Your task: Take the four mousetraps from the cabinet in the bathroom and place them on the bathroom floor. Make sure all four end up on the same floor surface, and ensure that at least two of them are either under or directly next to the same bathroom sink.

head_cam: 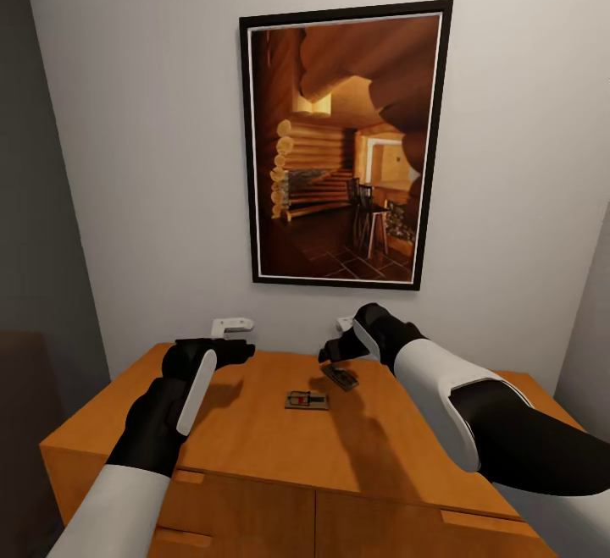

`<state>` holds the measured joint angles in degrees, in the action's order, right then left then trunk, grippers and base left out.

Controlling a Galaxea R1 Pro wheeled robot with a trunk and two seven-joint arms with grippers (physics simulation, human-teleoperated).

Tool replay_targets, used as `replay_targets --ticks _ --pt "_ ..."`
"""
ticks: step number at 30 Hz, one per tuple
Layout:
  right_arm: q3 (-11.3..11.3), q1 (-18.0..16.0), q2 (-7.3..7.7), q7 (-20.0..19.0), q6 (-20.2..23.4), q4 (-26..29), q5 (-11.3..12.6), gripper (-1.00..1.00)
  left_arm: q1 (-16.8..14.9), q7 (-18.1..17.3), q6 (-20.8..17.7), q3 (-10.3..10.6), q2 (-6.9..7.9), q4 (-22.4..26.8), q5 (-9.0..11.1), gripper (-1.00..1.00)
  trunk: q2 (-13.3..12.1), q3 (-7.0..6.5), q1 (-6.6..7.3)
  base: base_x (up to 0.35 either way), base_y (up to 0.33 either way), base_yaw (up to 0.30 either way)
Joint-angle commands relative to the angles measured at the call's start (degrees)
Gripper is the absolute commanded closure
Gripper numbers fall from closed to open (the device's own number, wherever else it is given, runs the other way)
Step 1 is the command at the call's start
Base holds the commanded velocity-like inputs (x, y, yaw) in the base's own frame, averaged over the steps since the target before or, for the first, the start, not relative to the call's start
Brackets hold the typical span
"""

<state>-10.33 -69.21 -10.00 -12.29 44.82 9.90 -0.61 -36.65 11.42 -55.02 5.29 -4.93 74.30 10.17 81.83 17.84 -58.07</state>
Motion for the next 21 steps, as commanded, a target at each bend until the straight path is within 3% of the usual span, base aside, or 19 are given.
replay_targets --ticks 1,21 --pt "-0.3 0.0 0.0 0.4 0.1 0.0 -0.1 -1.0 0.0 0.6 -0.2 0.0 0.01 0.1 0.6 -1.0 0.0 0.08 0.0 0.0 0.0 0.0" --pt "-0.3 0.0 0.0 1.8 0.3 -0.1 -0.2 -1.0 0.0 0.6 -0.3 0.1 -0.08 0.1 0.6 -1.0 0.0 0.08 0.0 0.0 0.0 0.0"
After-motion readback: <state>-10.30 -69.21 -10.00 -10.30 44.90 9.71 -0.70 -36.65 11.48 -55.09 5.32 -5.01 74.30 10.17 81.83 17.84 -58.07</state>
